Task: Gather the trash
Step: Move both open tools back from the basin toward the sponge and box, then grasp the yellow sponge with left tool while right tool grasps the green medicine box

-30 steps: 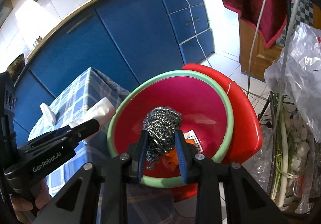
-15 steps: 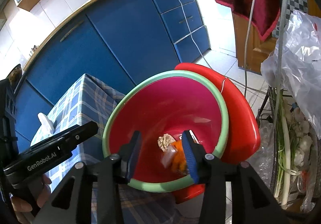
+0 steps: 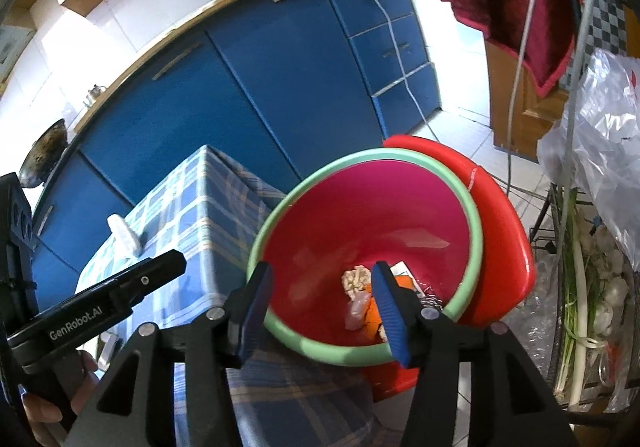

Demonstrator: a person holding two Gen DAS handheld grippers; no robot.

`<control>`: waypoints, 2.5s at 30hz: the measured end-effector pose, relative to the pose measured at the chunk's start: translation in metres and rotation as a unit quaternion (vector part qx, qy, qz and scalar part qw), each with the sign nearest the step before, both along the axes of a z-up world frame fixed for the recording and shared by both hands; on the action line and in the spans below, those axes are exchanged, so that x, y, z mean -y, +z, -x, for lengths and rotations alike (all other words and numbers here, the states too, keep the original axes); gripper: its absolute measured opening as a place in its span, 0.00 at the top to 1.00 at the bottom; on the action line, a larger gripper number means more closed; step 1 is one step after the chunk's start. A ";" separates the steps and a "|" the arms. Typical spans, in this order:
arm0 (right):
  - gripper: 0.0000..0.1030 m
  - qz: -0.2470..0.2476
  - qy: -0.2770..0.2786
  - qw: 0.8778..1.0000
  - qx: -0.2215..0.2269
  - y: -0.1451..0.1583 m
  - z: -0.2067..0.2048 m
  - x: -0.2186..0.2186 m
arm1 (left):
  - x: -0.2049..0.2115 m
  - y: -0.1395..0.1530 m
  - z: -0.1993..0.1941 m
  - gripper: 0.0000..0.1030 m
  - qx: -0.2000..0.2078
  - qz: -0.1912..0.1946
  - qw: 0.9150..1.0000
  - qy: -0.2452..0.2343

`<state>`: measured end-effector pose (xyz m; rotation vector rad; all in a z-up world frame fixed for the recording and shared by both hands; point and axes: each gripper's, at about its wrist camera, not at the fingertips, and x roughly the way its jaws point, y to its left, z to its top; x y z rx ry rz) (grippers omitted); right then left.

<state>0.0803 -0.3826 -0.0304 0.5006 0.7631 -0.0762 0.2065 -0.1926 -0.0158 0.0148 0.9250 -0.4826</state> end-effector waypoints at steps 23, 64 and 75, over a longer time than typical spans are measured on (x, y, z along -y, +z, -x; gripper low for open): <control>0.38 0.013 0.108 0.994 0.029 0.030 0.002 -0.101 | -0.159 0.023 0.044 0.46 0.021 -0.006 0.987 0.159; 0.35 0.062 0.170 0.983 -0.009 0.022 -0.011 -0.199 | -0.288 -0.041 0.011 0.41 -0.010 -0.038 0.977 0.209; 0.35 0.069 0.198 0.978 -0.004 0.019 -0.025 -0.219 | -0.295 -0.024 0.029 0.68 0.020 -0.009 0.977 0.214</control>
